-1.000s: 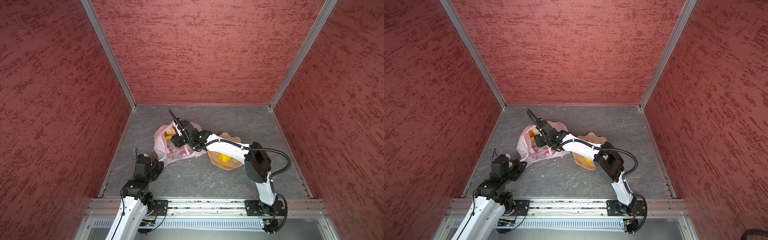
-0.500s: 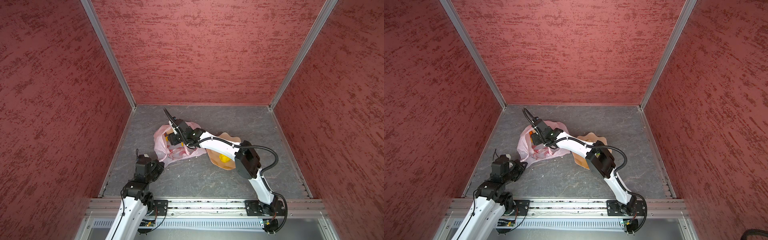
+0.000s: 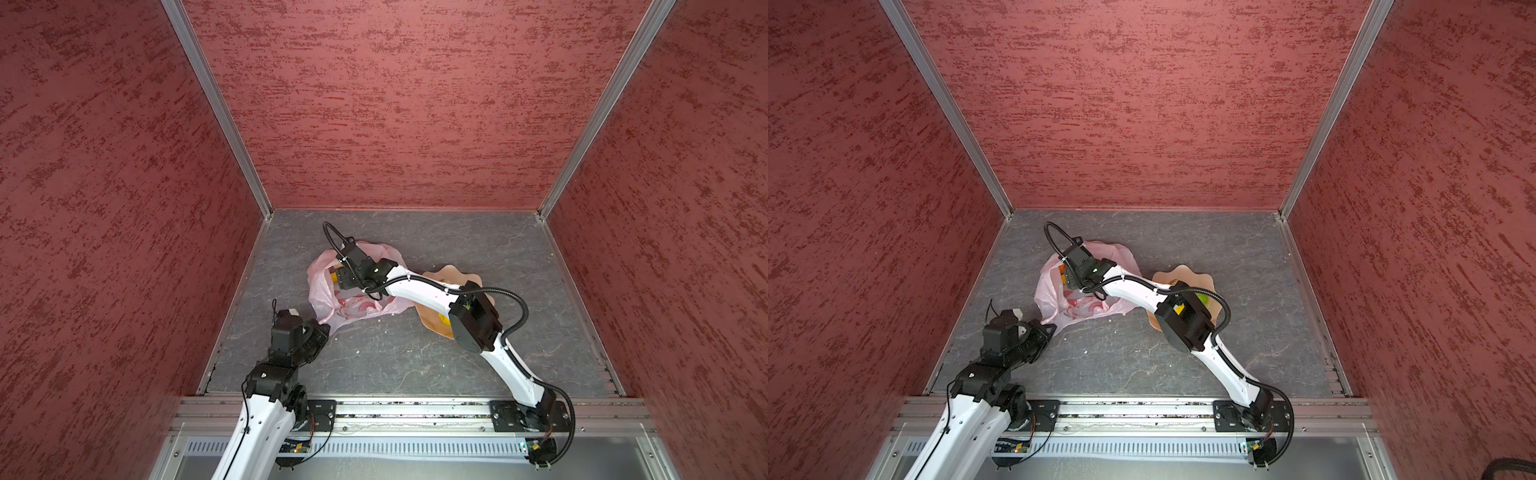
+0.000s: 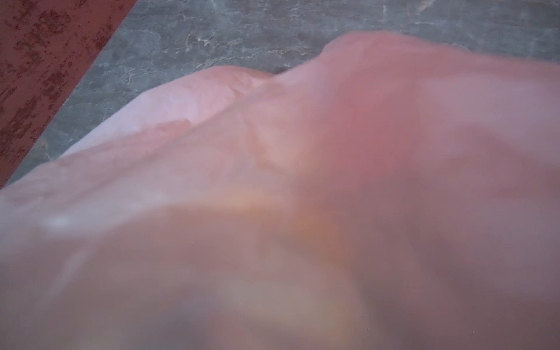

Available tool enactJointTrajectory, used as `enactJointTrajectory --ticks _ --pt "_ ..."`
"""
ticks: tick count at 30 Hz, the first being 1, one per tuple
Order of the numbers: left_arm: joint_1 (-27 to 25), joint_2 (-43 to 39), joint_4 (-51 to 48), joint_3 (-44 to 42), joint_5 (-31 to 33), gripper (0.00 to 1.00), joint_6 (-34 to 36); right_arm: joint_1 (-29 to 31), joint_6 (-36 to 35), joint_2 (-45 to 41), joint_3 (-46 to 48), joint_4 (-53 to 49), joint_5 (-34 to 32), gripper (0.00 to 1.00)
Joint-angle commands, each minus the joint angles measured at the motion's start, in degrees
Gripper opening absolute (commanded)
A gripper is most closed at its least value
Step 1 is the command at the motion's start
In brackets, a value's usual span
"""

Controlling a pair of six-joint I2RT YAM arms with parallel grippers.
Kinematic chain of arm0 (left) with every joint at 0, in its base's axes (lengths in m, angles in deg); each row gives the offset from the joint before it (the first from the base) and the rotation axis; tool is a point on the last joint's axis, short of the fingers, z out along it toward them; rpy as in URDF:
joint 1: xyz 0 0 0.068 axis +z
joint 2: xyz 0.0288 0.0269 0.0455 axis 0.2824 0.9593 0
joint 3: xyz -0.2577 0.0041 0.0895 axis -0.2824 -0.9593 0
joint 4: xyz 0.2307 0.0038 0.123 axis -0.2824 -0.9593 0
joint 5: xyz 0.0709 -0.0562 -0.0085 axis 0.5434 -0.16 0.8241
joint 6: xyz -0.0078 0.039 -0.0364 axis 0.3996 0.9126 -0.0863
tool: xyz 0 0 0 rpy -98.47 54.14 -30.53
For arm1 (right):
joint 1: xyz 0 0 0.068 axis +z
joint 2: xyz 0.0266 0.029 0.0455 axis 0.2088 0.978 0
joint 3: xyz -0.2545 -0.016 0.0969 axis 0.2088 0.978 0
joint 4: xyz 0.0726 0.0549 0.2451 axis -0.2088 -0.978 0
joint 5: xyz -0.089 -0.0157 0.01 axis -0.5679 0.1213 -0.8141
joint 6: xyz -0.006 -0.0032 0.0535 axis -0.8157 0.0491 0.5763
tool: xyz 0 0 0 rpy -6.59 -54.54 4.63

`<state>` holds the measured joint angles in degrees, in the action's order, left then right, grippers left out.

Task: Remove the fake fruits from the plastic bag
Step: 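Push the right gripper down into the bag and grasp the red apple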

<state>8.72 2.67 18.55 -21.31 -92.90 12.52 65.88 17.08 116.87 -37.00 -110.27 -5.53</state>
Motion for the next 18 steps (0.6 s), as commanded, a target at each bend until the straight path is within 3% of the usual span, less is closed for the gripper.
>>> enactJointTrajectory --ticks 1,18 --pt "-0.24 0.05 1.59 -0.90 -0.73 0.00 -0.56 -0.90 5.03 1.63 -1.95 3.56 -4.93 0.75" --pt "-0.23 -0.22 1.94 -2.31 -1.59 0.00 -0.49 -4.81 19.20 5.56 -1.51 15.36 -6.83 0.81"
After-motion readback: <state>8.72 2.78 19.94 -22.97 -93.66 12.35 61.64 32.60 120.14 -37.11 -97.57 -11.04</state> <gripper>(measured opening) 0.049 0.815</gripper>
